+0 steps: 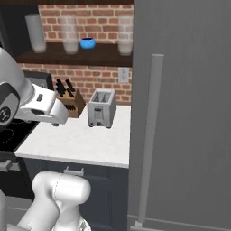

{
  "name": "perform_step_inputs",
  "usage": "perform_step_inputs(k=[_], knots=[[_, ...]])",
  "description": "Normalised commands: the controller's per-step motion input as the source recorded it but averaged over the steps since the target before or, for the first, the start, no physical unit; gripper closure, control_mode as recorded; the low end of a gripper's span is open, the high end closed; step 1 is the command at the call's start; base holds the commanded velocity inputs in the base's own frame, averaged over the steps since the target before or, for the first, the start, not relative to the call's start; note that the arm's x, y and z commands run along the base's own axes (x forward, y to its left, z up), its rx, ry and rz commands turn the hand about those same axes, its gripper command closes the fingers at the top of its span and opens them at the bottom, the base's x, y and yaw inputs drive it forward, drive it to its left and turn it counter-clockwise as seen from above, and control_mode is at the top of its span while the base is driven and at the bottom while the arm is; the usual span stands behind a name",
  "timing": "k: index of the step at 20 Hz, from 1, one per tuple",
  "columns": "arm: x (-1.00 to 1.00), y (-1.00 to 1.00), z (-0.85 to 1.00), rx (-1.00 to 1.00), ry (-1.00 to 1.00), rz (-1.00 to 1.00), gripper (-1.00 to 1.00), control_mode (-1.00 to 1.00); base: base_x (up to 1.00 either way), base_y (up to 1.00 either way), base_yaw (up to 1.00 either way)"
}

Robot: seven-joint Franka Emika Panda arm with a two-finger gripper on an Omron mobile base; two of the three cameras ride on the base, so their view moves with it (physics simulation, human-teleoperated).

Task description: Gather all objects into one cabinet and sort the glasses and bowls to opposite sides.

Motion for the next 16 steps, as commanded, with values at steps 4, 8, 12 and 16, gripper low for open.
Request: perform_step_inputs(k=[4,8,12,16], knots=[[0.0,0.0,0.0,0.0,0.0,0.0,-1.0,1.0,0.23,0.06,0.07],[0.0,0.0,0.0,0.0,0.0,0.0,-1.0,1.0,0.33,0.0,0.12],[0.0,0.0,0.0,0.0,0.0,0.0,-1.0,1.0,0.39,0.0,0.12],[0.0,0.0,0.0,0.0,0.0,0.0,-1.0,1.0,0.49,0.0,0.13]])
